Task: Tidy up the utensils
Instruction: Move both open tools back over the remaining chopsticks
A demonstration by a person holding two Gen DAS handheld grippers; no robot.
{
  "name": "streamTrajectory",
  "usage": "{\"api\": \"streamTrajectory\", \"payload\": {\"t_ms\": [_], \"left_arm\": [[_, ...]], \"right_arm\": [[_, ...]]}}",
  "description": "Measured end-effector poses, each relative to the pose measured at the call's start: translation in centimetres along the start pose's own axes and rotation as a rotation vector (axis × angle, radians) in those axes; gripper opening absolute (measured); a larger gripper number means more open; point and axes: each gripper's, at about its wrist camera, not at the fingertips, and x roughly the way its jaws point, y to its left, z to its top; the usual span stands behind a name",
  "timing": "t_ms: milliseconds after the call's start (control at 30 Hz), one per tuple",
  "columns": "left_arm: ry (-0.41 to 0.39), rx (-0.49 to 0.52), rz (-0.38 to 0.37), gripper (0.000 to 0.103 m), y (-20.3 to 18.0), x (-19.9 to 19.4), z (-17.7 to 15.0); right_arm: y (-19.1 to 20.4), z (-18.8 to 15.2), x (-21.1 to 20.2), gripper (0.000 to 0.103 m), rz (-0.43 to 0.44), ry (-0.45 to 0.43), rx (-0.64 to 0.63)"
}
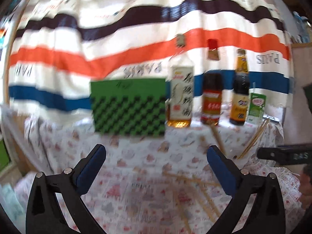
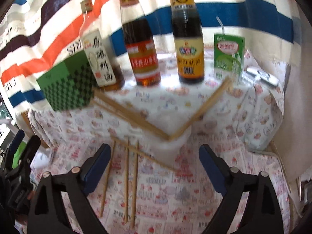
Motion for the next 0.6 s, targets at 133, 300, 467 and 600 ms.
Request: {"api": "streamTrajectory", "payload": {"t_ms": [133,300,467,600], "left_arm": [[0.091,-0.072,0.024,0.103,1.7,1.6,-2.9],[0.259,-0.063,0.033,0.103,2.1,3.9,-4.8],[0.395,-0.030,0.032,0.103,1.2,5.6,-6.2],[0.486,-0.041,-0.003,0.103,0.7,6.8,-7.5]], "right_arm": [[-0.4,-2.6,1.2,0.092,0.002,0.044,0.026],[-0.4,-4.5,3.9,0.092,-0.021,0.120,0.009],[-0.2,-6.1,6.1,0.092,-0.012,0.219,-0.013],[0.0,-6.6,7.0,0.092,-0.034,0.244,-0.036]]}}
